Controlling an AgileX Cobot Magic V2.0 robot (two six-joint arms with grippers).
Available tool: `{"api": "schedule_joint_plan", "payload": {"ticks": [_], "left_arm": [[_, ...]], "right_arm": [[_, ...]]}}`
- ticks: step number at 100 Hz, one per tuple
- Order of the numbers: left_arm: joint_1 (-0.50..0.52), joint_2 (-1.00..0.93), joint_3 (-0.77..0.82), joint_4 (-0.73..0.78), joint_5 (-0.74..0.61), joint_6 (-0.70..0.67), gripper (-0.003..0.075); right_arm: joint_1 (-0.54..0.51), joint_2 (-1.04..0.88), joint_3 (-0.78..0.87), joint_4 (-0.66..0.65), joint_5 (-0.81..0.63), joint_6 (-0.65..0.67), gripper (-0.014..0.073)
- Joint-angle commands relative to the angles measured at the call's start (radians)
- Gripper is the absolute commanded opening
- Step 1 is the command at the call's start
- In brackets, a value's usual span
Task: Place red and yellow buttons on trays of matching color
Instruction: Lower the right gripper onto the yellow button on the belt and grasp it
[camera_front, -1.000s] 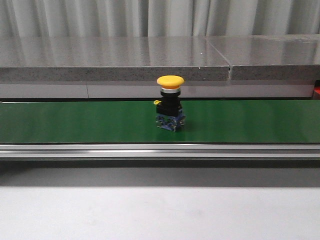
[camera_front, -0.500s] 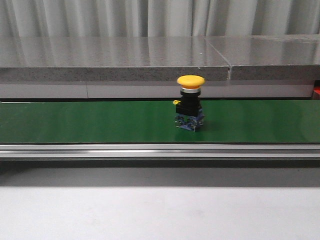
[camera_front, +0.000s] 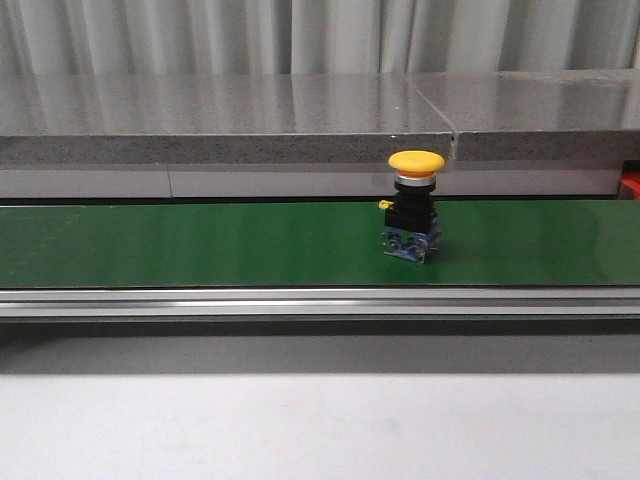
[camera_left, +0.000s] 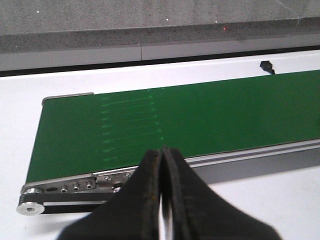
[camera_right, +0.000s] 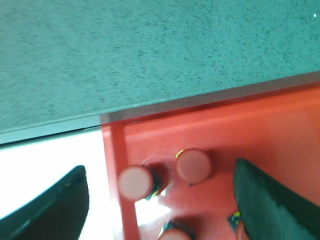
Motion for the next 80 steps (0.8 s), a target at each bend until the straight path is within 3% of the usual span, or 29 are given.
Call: {"api": "schedule_joint_plan", "payload": {"ticks": [1, 42, 80], "left_arm": [[-0.004, 0.008, -0.025, -0.026, -0.069, -0.008, -0.0019], [-0.004, 0.008, -0.025, -0.026, -0.069, -0.008, -0.0019], [-0.004, 0.008, -0.025, -0.026, -0.069, -0.008, -0.0019]], "right_arm": [[-0.002, -0.117, -0.032, 0.035, 0.019, -0.008, 0.0592], [0.068, -0.331, 0.015, 0.053, 0.196, -0.015, 0.0592], [0.189, -0.539, 0.366, 0.053, 0.159, -0.071, 0.0592]]}}
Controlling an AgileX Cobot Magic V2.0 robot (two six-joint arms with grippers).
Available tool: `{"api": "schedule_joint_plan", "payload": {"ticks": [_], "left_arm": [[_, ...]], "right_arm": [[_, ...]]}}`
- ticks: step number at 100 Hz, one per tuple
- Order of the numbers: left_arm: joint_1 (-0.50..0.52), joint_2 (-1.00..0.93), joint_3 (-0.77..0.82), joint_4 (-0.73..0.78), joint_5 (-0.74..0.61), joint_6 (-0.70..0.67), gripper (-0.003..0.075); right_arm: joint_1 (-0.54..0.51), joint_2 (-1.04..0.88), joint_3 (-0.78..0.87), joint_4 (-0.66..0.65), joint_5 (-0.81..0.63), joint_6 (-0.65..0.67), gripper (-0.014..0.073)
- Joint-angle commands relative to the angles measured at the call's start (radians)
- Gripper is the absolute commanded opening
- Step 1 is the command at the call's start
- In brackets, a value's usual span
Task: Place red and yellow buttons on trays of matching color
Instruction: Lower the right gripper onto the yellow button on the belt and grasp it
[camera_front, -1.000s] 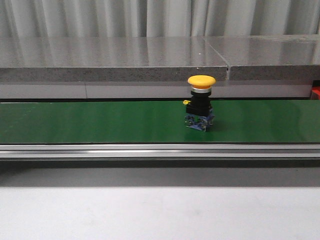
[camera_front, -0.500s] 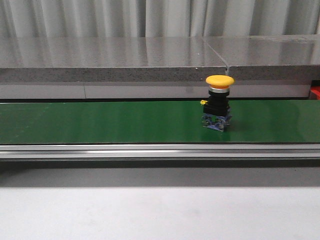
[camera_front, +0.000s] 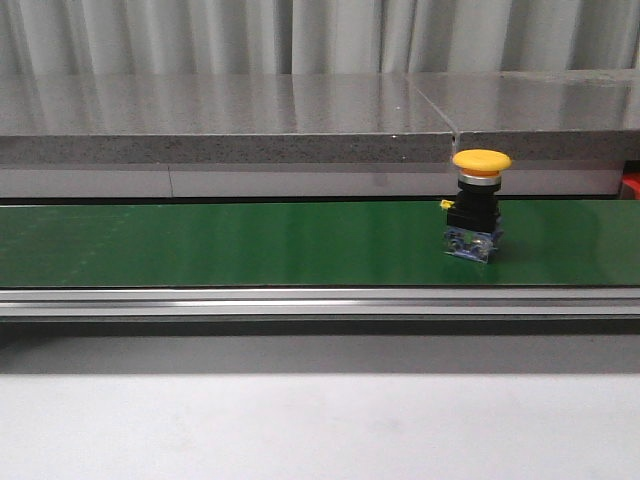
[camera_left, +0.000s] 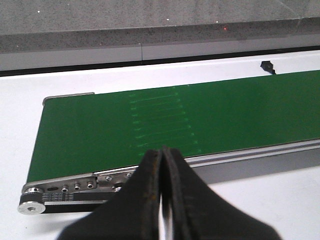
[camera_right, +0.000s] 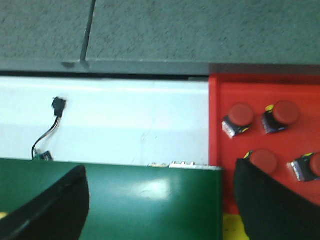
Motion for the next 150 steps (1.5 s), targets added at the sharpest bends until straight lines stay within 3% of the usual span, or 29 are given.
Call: {"api": "schedule_joint_plan", "payload": {"ticks": [1, 35, 75, 142, 150], "left_arm": [[-0.004, 0.008, -0.025, -0.026, -0.069, -0.006, -0.0019], [-0.004, 0.008, -0.025, -0.026, -0.069, -0.006, -0.0019], [-0.004, 0.008, -0.025, -0.026, -0.069, -0.006, -0.0019], [-0.004, 0.008, -0.025, -0.026, -0.069, -0.006, -0.0019], [-0.004, 0.008, -0.025, -0.026, -0.069, -0.006, -0.0019]], "right_arm": [[0.025, -0.086, 0.069, 0.024, -0.008, -0.028, 0.0592], [0.131, -0.216, 0.457, 0.024, -0.175, -0.050, 0.0592], [0.276, -0.228, 0.723, 0.024, -0.315, -0.161, 0.0592], [0.355, -0.109, 0.778, 0.029, -0.525, -0.244, 0.0592], [0.357, -0.092, 0.778, 0.042, -0.537, -0.244, 0.0559]]}}
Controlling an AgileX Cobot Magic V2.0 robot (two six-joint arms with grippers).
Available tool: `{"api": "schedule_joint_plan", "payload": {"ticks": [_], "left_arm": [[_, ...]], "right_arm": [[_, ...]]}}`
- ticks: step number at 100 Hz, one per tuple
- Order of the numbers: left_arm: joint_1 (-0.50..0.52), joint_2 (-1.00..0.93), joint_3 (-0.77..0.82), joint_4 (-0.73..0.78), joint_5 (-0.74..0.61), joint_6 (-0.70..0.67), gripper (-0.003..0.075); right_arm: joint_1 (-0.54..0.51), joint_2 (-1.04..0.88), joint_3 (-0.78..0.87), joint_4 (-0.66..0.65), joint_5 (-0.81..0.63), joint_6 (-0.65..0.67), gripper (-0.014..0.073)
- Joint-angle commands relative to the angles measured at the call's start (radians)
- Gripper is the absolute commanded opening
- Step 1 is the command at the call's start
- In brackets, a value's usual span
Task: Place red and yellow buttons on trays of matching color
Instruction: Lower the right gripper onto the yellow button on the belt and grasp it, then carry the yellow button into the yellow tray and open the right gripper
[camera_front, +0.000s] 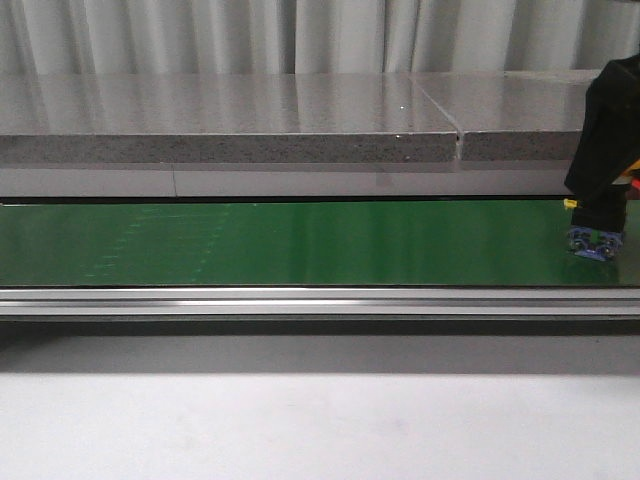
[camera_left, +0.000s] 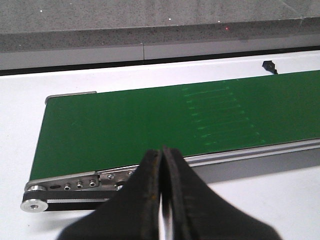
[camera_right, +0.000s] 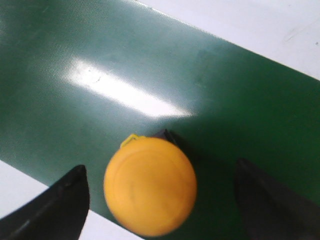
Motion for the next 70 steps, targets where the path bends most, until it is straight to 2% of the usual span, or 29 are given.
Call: {"api": "schedule_joint_plan", "payload": {"ticks": [1, 6, 23, 30, 50, 70], "left_arm": [[-0.004, 0.008, -0.025, -0.026, -0.069, -0.006, -0.0019], [-0.004, 0.008, -0.025, -0.026, -0.069, -0.006, -0.0019], [-0.004, 0.008, -0.025, -0.026, -0.069, -0.006, -0.0019], [-0.004, 0.008, -0.025, -0.026, -0.069, -0.006, -0.0019], [-0.004, 0.008, -0.025, -0.026, -0.069, -0.006, -0.0019], [-0.004, 0.008, -0.025, -0.026, -0.069, -0.006, -0.0019]], "right_arm": [[0.002, -0.013, -0.023, 0.036, -0.048, -0.013, 0.0553], [0.002, -0.011, -0.023, 0.038, -0.048, -0.013, 0.0493], [0.002, -0.011, -0.023, 0.038, -0.032, -0.013, 0.0200], [0.002, -0.011, -0.023, 0.038, -0.023, -0.011, 0.0139], [-0.026, -0.045, -0.024, 0.038, -0.017, 0.029, 0.0129], [-0.148, -0.146, -0.024, 0.037, -0.022, 0.097, 0.0129]]}}
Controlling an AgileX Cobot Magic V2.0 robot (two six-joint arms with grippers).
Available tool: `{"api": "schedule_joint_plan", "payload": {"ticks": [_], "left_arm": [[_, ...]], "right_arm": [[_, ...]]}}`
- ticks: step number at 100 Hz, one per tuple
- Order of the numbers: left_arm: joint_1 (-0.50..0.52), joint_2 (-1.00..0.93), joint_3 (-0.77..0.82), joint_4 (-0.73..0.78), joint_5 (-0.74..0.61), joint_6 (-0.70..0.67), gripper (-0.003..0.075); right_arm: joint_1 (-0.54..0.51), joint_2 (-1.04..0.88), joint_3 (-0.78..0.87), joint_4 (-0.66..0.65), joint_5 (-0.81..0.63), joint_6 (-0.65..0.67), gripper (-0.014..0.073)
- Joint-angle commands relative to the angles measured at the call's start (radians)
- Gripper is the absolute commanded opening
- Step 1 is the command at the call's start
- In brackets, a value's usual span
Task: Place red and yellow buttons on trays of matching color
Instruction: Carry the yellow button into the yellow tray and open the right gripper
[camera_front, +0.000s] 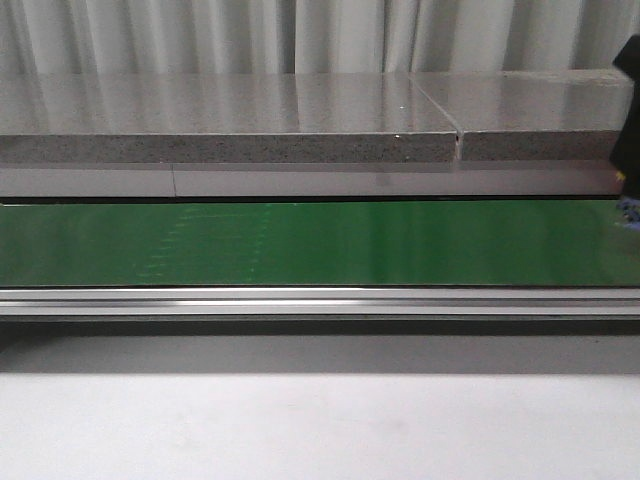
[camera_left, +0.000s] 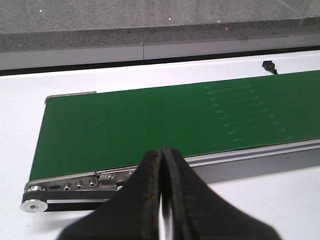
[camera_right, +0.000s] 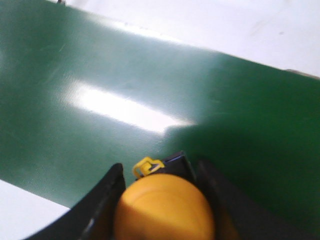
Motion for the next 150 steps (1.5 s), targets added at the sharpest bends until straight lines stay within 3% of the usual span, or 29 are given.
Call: {"api": "schedule_joint_plan", "payload": {"ticks": [1, 24, 46, 79, 150], "left_arm": [[-0.004, 0.008, -0.025, -0.026, -0.069, -0.006, -0.0019], [-0.004, 0.008, -0.025, -0.026, -0.069, -0.006, -0.0019], [-0.004, 0.008, -0.025, -0.026, -0.069, -0.006, -0.0019], [-0.004, 0.008, -0.025, -0.026, -0.069, -0.006, -0.0019], [-0.004, 0.008, -0.025, -0.026, -0.069, -0.006, -0.0019]], "right_arm": [[-0.060, -0.088, -0.024, 0.021, -0.030, 0.022, 0.0129], [-0.310, -0.187, -0.024, 0.021, -0.052, 0.082, 0.0129], [-0.556, -0.213, -0.024, 0.021, -0.171, 0.185, 0.0129], [-0.778, -0.209, -0.024, 0.021, -0.411, 0.258, 0.0129], [-0.813, 0.123, -0.024, -0.013, -0.383, 0.265, 0.0129]]}}
